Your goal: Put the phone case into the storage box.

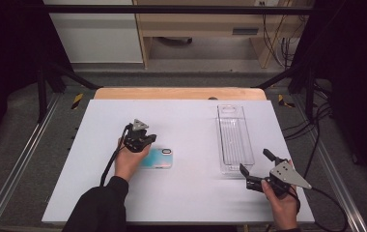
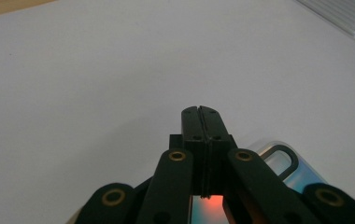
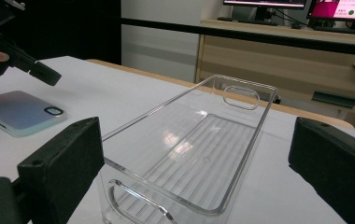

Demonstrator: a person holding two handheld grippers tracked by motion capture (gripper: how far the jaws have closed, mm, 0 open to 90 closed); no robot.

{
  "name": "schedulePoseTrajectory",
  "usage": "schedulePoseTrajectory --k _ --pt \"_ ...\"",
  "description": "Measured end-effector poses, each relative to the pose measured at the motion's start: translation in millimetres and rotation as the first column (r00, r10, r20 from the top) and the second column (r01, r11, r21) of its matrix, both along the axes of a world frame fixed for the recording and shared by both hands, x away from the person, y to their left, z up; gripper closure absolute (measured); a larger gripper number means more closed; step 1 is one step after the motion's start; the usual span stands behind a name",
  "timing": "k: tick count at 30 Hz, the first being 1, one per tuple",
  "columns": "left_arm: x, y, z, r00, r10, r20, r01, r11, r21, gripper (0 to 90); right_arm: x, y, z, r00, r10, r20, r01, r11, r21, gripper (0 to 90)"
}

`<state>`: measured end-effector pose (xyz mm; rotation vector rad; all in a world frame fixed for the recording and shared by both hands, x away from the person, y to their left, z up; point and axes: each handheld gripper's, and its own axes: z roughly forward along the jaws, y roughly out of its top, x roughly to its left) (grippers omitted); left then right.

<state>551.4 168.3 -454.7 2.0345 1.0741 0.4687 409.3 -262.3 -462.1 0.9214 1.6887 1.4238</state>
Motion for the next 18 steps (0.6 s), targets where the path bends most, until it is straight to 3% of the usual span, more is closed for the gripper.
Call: schedulePoseTrajectory --k 18 --pt "4.3 5.7 -11.1 0.9984 -0.001 -0.056 0.005 0.9982 0.06 90.0 -0.1 -0.4 -0.1 1.0 0.001 -0.001 -0.001 1.0 0.0 3.7"
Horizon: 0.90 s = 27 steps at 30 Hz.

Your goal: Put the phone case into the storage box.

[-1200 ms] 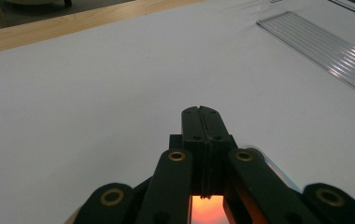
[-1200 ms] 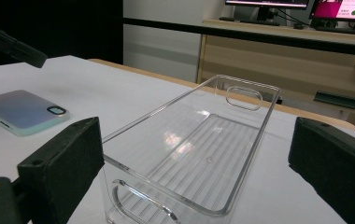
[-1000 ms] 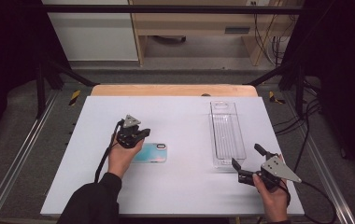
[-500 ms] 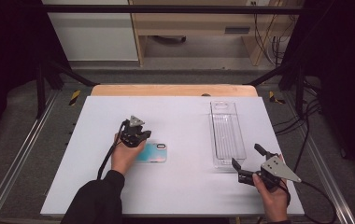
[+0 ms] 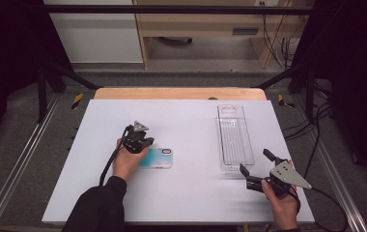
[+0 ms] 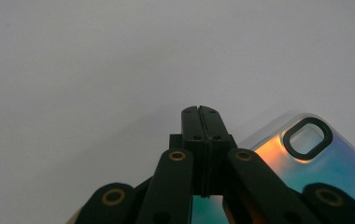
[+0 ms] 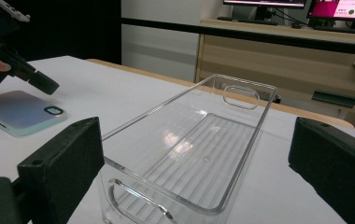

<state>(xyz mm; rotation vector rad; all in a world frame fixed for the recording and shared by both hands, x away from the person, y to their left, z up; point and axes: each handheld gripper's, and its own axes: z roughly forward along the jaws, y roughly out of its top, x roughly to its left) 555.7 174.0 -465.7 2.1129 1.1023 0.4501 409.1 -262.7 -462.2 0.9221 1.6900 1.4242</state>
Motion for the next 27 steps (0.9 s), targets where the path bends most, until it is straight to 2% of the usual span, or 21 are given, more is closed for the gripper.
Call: schedulePoseTrajectory --k 4,12,21,27 --pt "-1.0 0.1 -1.6 0.9999 -0.011 -0.006 0.011 0.9997 0.021 90.0 0.1 -0.1 0.0 1.0 0.0 -0.001 0.0 1.0 0.001 3.7" --pt "-3.5 5.9 -5.8 0.9996 -0.013 -0.023 0.013 0.9995 0.028 90.0 0.2 -0.1 -0.1 1.0 0.001 -0.002 -0.001 1.0 0.0 3.7" --pt "-8.8 8.9 -6.1 0.999 -0.025 -0.037 0.026 0.9995 0.018 90.0 0.5 0.0 -0.6 1.0 0.003 -0.008 -0.003 1.0 0.0 3.7" --pt "-19.0 11.9 -7.2 0.9989 -0.026 -0.04 0.026 0.9997 0.002 90.0 0.8 0.6 -1.3 0.9999 0.007 -0.014 -0.007 1.0 0.0 3.7"
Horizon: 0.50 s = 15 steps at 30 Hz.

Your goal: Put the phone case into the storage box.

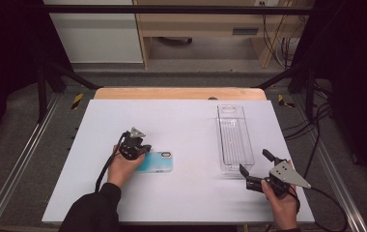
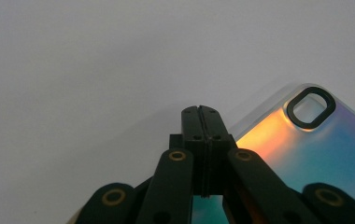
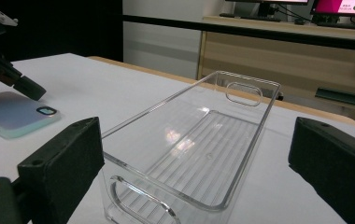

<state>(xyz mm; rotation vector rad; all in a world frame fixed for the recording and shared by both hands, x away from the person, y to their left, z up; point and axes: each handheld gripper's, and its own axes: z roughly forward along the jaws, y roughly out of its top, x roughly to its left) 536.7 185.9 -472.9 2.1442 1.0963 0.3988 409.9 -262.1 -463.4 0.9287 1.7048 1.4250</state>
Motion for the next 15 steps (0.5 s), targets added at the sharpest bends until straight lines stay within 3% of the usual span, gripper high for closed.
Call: schedulePoseTrajectory --k 3,10,15 --pt "-1.3 1.4 -1.8 1.0 -0.008 0.003 0.008 0.9996 0.025 90.0 0.4 0.4 -0.5 1.0 0.001 -0.002 -0.001 1.0 -0.005 3.7" --pt "-3.4 3.6 -1.2 0.9999 -0.013 -0.006 0.013 0.9996 0.023 90.0 0.2 0.3 -0.7 1.0 0.001 -0.005 -0.001 1.0 -0.006 3.7" --pt "-17.4 7.7 -1.0 0.9996 -0.014 -0.024 0.014 0.9999 0.007 90.0 0.5 0.7 -1.1 1.0 0.003 -0.009 -0.003 1.0 -0.006 3.7"
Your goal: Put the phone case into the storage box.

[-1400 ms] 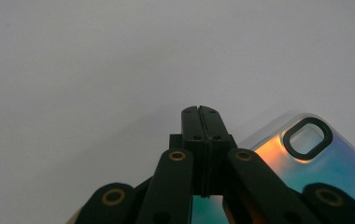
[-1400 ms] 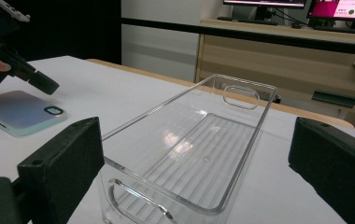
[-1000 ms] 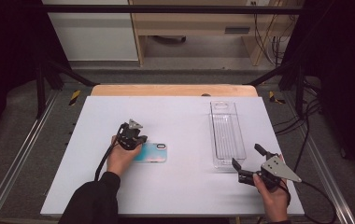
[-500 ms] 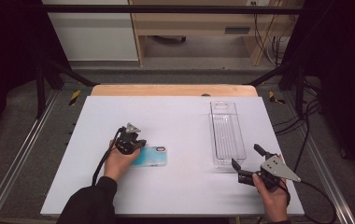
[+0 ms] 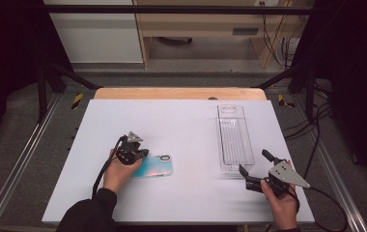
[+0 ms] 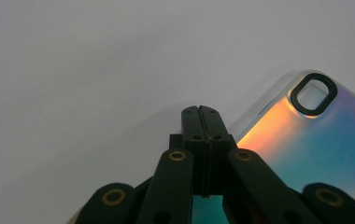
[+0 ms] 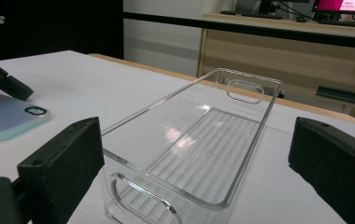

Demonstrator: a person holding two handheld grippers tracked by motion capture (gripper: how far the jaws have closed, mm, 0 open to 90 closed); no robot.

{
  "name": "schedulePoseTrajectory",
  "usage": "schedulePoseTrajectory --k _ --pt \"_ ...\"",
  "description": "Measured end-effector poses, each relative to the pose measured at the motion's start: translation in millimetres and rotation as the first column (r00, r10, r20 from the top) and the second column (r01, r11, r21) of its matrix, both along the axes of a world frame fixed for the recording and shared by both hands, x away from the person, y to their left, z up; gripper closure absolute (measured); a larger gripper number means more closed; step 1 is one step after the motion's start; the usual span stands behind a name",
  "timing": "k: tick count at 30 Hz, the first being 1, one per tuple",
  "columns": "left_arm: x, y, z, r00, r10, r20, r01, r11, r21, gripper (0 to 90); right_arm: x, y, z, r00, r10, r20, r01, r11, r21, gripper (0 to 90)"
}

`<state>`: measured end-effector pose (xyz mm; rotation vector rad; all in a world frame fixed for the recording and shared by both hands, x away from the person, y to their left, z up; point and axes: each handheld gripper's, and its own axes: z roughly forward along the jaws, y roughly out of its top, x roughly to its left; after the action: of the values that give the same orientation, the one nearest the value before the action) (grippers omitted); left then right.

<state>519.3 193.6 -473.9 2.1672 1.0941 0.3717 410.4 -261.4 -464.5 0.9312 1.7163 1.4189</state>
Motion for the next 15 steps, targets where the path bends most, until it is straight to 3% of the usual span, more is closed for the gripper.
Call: schedulePoseTrajectory --k 8,15 --pt "-27.2 1.7 -1.4 1.0 -0.003 -0.003 0.003 0.9997 -0.023 90.0 -0.5 -0.7 0.5 0.9999 -0.01 0.004 0.01 1.0 -0.001 3.7" --pt "-44.7 -0.2 -0.5 1.0 -0.002 -0.004 0.002 0.9999 -0.017 90.0 -0.6 -1.1 0.4 0.9999 -0.017 0.002 0.017 1.0 -0.004 3.7"
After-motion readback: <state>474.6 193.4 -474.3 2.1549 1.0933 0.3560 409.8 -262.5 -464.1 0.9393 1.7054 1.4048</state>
